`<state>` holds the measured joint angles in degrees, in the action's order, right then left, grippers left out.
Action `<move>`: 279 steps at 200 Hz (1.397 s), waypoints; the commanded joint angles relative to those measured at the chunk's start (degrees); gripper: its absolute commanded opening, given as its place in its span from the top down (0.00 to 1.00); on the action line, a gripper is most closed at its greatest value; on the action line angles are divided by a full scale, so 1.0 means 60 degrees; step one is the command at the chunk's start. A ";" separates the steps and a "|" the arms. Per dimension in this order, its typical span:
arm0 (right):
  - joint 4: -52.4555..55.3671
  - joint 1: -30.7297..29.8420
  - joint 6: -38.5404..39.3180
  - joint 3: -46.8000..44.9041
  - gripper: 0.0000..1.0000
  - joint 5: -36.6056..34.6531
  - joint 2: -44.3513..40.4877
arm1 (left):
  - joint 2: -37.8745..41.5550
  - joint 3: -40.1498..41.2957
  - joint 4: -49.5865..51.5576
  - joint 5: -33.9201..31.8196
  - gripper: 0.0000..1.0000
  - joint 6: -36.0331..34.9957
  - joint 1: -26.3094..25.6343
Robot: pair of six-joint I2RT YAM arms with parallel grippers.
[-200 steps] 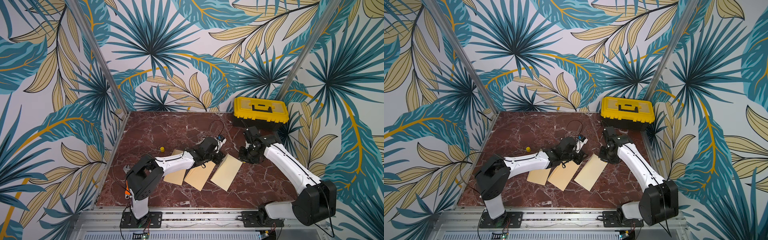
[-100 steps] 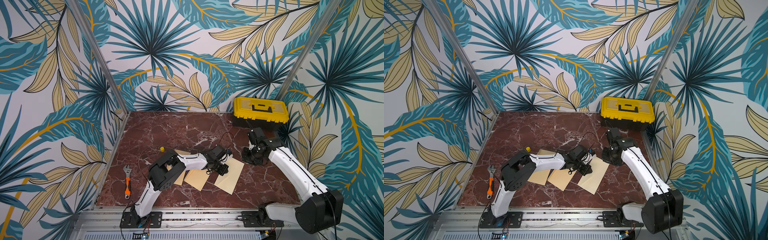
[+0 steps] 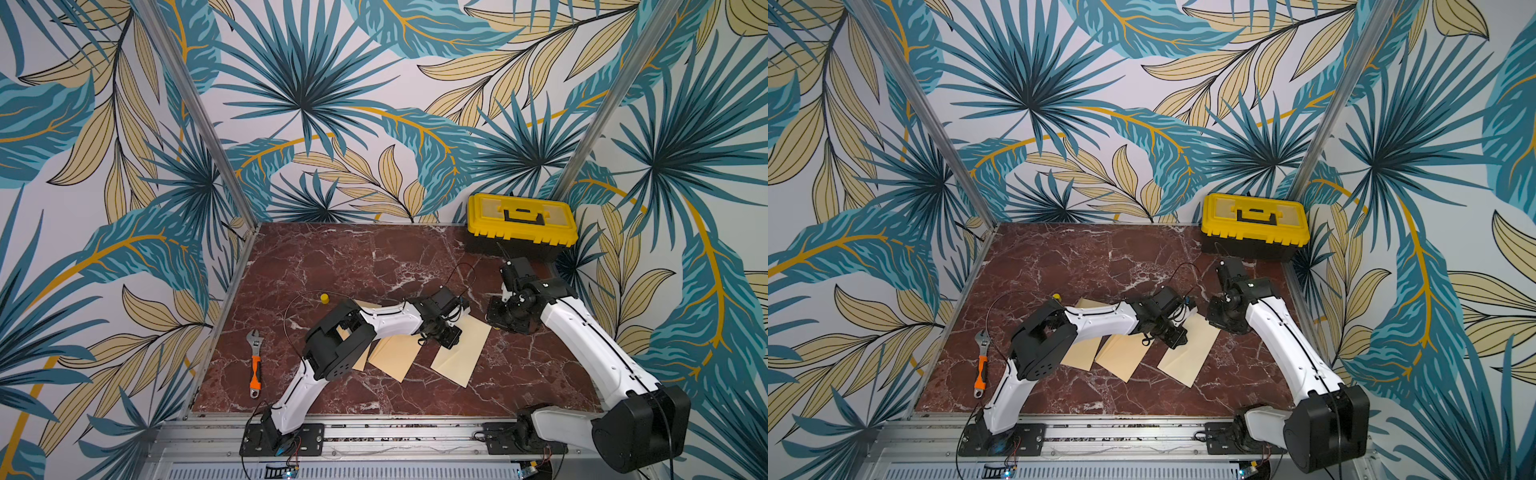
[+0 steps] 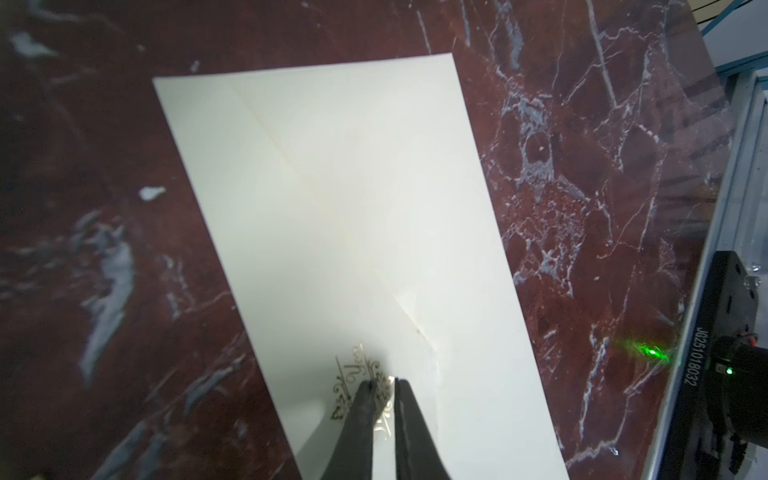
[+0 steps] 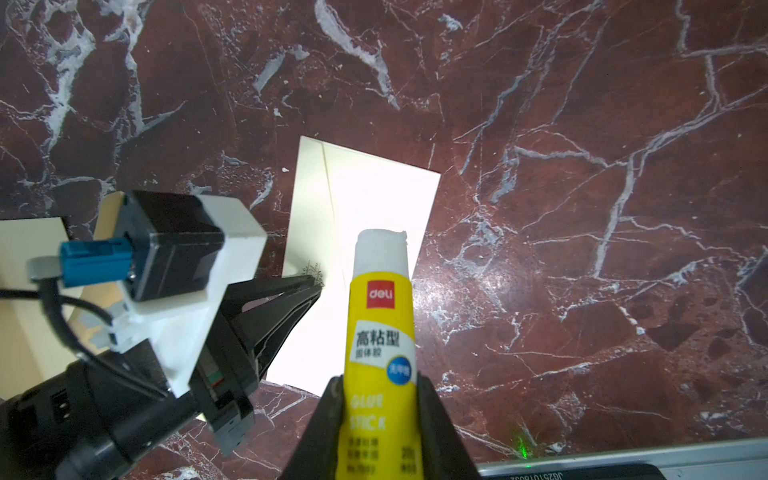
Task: Seal the envelope with a glue stick
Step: Seal the envelope at the center of the board.
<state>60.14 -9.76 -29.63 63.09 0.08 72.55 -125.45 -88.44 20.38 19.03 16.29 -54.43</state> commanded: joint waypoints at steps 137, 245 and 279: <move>0.0193 0.0663 0.0353 -0.0554 1.00 0.0427 -0.0344 | -0.0915 -0.0499 0.1205 0.0098 0.86 0.0009 -0.0165; 0.0428 0.0879 0.0397 -0.0511 1.00 0.0339 -0.0608 | -0.0024 -0.1422 0.0750 0.0351 0.86 0.0194 -0.0177; 0.0412 0.0887 0.0400 -0.0540 1.00 0.0368 -0.0579 | -0.0443 -0.1462 0.0661 0.0588 0.86 0.0296 -0.0217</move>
<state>61.43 -4.78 -27.79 60.58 2.20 69.76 -127.50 -95.94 24.95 21.12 17.47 -55.44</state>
